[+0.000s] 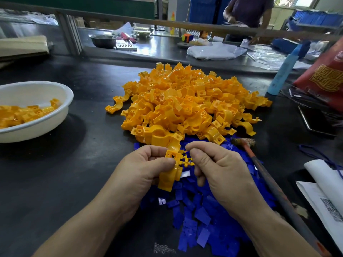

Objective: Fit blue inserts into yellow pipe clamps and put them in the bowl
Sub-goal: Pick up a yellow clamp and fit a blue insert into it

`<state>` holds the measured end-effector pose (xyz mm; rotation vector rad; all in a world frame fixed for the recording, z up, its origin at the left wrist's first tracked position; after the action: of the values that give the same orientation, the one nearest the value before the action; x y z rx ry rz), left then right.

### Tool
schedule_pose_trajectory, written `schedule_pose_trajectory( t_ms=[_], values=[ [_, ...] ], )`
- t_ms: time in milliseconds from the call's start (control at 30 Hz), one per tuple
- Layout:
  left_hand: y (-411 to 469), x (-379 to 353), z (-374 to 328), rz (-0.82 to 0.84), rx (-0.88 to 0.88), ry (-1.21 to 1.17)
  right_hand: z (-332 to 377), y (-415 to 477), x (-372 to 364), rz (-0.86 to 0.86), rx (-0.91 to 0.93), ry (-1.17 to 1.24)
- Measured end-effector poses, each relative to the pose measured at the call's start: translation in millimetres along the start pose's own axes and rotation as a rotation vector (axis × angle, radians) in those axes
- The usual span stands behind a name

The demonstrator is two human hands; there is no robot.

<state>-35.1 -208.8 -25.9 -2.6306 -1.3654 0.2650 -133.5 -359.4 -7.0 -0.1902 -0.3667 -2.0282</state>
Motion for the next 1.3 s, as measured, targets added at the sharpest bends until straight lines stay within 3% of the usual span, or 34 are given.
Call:
schedule_pose_trajectory(
  t_ms=[367,767,1300],
  values=[
    [-3,-3,1,0.095,-0.076,-0.039,4,-4,-7,0.035,0.143,-0.161],
    [-5,-5,2,0.072,-0.141,-0.036,-1,-1,-9,0.082,-0.096,0.243],
    [-6,-3,1,0.043,-0.190,0.061,6,-5,-15,0.063,0.084,0.169]
  ],
)
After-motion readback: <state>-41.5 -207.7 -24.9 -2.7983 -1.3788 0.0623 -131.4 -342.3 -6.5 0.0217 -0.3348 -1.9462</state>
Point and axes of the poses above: each hand's wrist, its own y-axis towards the middle knuckle, its own x-axis out of the back of the hand, z = x × y, the point moved 1 cm from there along y, towards the middle knuckle, and after that the axes turned 2 degrees about -z, right-handed, at the moved point
